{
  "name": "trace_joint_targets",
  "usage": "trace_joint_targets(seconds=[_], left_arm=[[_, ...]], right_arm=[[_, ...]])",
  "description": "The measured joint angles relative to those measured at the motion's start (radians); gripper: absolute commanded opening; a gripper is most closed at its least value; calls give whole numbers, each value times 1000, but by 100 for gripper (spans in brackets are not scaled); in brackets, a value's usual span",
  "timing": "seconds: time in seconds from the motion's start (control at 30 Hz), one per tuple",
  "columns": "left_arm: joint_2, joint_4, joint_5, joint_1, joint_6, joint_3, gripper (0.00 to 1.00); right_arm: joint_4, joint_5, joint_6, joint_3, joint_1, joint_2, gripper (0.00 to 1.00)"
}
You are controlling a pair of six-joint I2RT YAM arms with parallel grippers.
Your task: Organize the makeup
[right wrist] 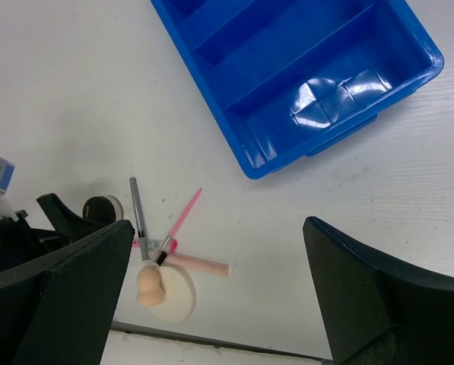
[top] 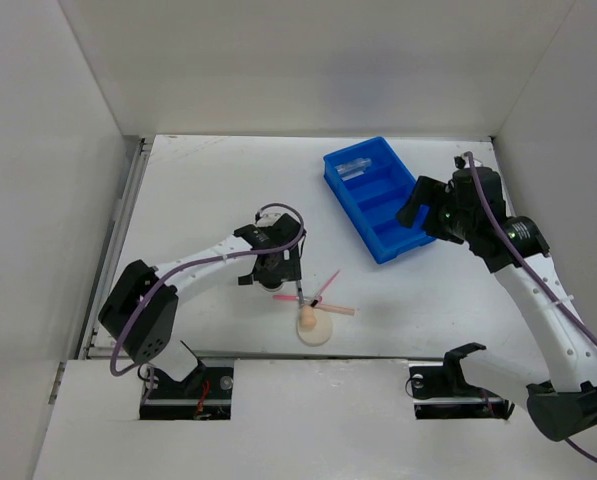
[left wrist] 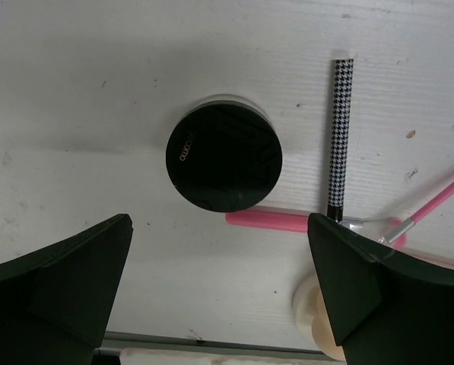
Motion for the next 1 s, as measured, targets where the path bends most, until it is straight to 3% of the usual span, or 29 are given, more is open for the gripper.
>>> trace_joint_targets(seconds=[0.3, 0.57, 0.67, 0.73, 0.77, 0.8, 0.87, 1.0], left_arm=[[106, 87, 42, 32, 17, -33, 100], [121, 164, 54, 78, 31, -69, 73], [123, 194, 66, 99, 45, -75, 51], [124, 200, 70, 101, 53, -74, 47], [123, 202, 71, 101, 53, -74, 37], [123, 202, 73, 101, 59, -74, 33], [123, 196, 77, 101, 66, -72, 27], [113, 142, 87, 101, 103, -26, 25]], right_arm=[[3, -10, 0, 0, 0, -8, 99], [3, -14, 0, 0, 0, -8, 99], [3, -15, 0, 0, 0, -8, 99], [3, -15, -1, 0, 0, -8, 99], [3, -15, -1, 0, 0, -8, 99], [3, -15, -1, 0, 0, -8, 99], [3, -15, -1, 0, 0, -8, 99], [3, -13, -1, 0, 0, -8, 99]])
